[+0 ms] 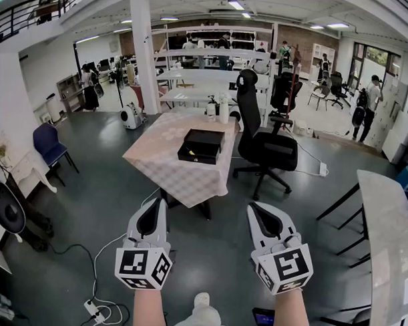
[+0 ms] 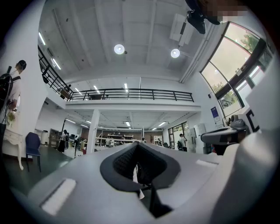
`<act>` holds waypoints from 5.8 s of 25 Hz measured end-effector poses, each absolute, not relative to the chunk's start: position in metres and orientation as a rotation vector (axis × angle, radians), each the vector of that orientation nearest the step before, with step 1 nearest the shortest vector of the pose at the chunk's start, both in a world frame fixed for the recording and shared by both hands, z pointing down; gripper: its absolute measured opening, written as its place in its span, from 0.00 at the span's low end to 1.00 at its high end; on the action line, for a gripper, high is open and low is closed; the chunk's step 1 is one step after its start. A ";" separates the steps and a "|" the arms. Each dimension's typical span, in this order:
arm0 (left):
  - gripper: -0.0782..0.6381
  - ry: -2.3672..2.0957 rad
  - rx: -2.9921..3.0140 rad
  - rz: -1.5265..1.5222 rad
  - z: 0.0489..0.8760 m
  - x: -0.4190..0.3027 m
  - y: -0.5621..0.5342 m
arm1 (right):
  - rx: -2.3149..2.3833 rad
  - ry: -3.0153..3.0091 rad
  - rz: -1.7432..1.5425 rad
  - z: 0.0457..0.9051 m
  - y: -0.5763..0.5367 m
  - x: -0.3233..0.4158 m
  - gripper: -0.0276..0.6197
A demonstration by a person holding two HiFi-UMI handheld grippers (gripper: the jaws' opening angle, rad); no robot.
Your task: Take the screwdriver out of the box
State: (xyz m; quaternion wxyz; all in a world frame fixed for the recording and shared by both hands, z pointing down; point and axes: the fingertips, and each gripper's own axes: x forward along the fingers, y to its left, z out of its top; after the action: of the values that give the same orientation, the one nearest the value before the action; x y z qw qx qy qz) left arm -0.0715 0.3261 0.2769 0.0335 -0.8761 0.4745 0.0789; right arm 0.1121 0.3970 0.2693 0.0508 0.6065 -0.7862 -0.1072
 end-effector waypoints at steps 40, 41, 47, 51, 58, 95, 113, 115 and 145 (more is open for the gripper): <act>0.11 1.456 -2.731 0.182 0.302 -0.096 0.027 | 1.795 -2.368 -0.232 0.303 0.073 0.095 0.05; 0.11 1.461 -2.732 0.179 0.304 -0.093 0.018 | 1.791 -2.365 -0.227 0.308 0.065 0.098 0.05; 0.11 1.460 -2.715 0.167 0.300 -0.072 -0.041 | 1.816 -2.372 -0.193 0.312 0.007 0.133 0.05; 0.11 1.471 -2.704 0.139 0.298 -0.058 -0.088 | 1.802 -2.380 -0.159 0.320 -0.040 0.150 0.05; 0.11 1.496 -2.668 0.102 0.290 -0.042 -0.169 | 1.779 -2.418 -0.135 0.321 -0.124 0.167 0.05; 0.11 1.511 -2.786 0.034 0.342 -0.052 -0.356 | 1.643 -2.444 0.177 0.361 -0.312 0.135 0.64; 0.11 1.567 -2.853 -0.022 0.383 -0.081 -0.364 | 1.287 -2.164 0.718 0.516 -0.311 0.089 0.60; 0.11 1.564 -2.858 -0.028 0.385 -0.082 -0.363 | 1.263 -2.112 0.749 0.532 -0.310 0.089 0.52; 0.11 1.698 -2.802 -0.014 0.388 -0.132 -0.365 | 0.976 -1.470 0.956 0.690 -0.306 0.087 0.29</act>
State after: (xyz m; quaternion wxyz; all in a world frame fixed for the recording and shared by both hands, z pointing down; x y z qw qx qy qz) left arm -0.1318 -0.3650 0.3882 -0.0672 -0.8532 0.5172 -0.0042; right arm 0.0867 -0.3061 0.6900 0.5376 0.4101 -0.6176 0.4017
